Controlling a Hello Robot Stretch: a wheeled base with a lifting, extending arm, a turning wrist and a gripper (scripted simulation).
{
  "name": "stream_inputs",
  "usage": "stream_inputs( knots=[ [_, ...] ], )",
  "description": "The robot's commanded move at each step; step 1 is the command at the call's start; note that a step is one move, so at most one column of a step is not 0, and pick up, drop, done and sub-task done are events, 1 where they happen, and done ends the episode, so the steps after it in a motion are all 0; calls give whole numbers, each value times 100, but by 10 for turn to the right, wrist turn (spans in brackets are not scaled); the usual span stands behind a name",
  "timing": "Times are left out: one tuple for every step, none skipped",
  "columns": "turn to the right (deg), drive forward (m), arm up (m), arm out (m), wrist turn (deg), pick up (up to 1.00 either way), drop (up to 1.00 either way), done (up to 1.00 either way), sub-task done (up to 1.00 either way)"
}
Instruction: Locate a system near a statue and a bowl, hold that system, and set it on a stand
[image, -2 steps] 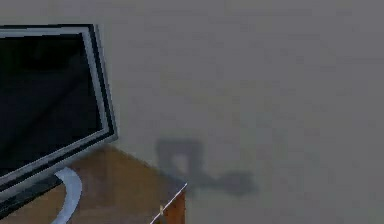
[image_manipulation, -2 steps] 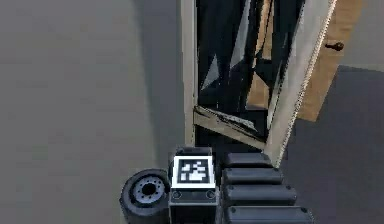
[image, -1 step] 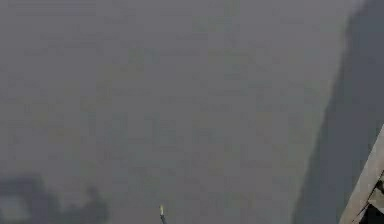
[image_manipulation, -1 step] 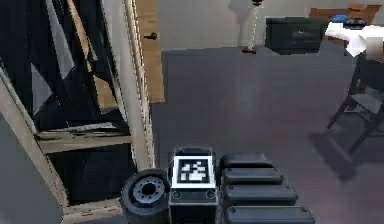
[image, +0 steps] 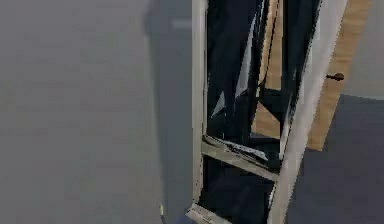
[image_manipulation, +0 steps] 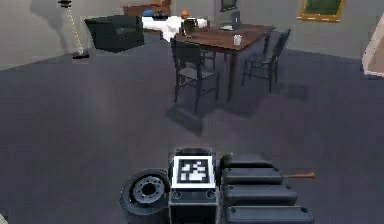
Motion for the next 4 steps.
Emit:
stream_inputs(
  knots=[
    [390,0,0,0,0,0,0,0,0],
    [450,0,0,0,0,0,0,0,0],
    [450,0,0,0,0,0,0,0,0],
    [120,0,0,0,0,0,0,0,0]
  ],
)
